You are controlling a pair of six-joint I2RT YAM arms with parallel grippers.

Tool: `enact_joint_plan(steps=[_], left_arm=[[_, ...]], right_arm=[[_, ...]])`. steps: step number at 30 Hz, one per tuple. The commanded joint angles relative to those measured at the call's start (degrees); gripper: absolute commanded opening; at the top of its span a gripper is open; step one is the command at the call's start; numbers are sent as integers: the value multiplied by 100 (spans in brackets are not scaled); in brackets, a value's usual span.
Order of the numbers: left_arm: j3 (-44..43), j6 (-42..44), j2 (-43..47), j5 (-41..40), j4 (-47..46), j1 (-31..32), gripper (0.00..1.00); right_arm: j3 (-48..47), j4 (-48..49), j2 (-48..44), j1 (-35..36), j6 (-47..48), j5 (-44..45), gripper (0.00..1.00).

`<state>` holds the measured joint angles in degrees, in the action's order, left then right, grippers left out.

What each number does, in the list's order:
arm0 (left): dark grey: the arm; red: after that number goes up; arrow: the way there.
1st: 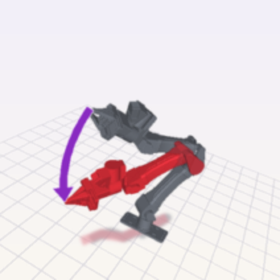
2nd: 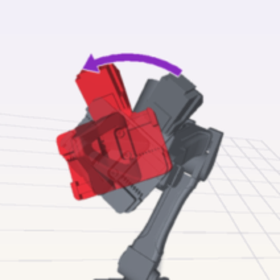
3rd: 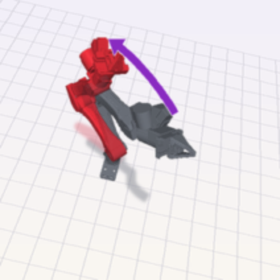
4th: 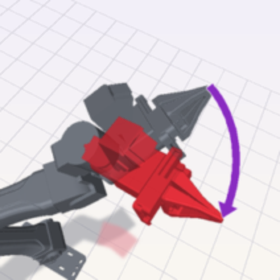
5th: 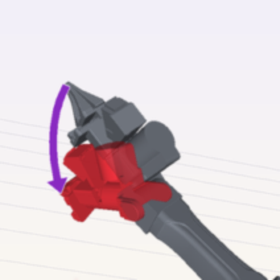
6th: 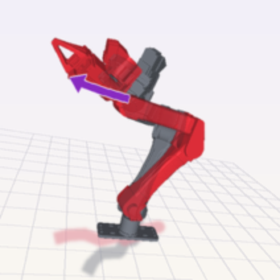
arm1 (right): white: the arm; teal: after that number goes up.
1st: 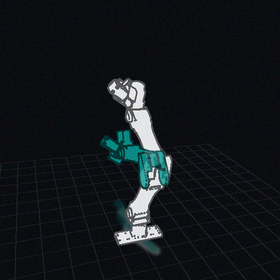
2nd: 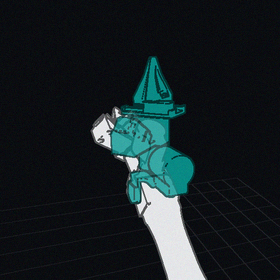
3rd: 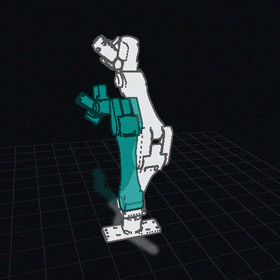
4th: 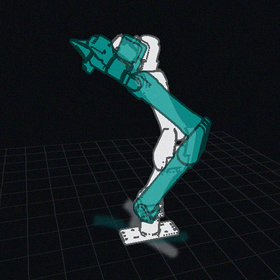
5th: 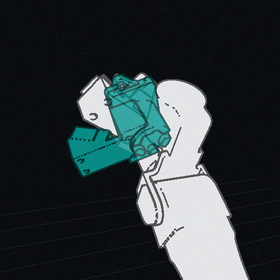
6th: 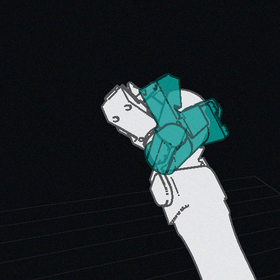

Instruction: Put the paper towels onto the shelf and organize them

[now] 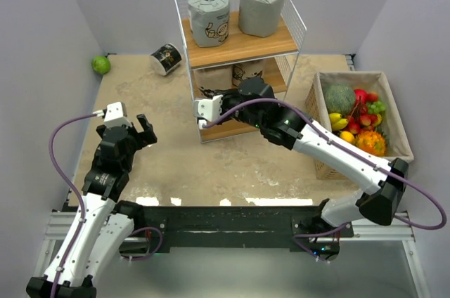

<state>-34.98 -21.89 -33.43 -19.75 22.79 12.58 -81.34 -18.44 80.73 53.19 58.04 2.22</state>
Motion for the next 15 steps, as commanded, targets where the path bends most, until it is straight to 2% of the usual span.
enact_joint_plan(steps=[1,15], left_arm=[[-9,-52,-23,-108,-187,25,100],[-17,-201,-216,-327,-134,25,99]], right_arm=[[13,998,205,-2,-162,59,24],[4,1747,681,-238,-223,455,25]])
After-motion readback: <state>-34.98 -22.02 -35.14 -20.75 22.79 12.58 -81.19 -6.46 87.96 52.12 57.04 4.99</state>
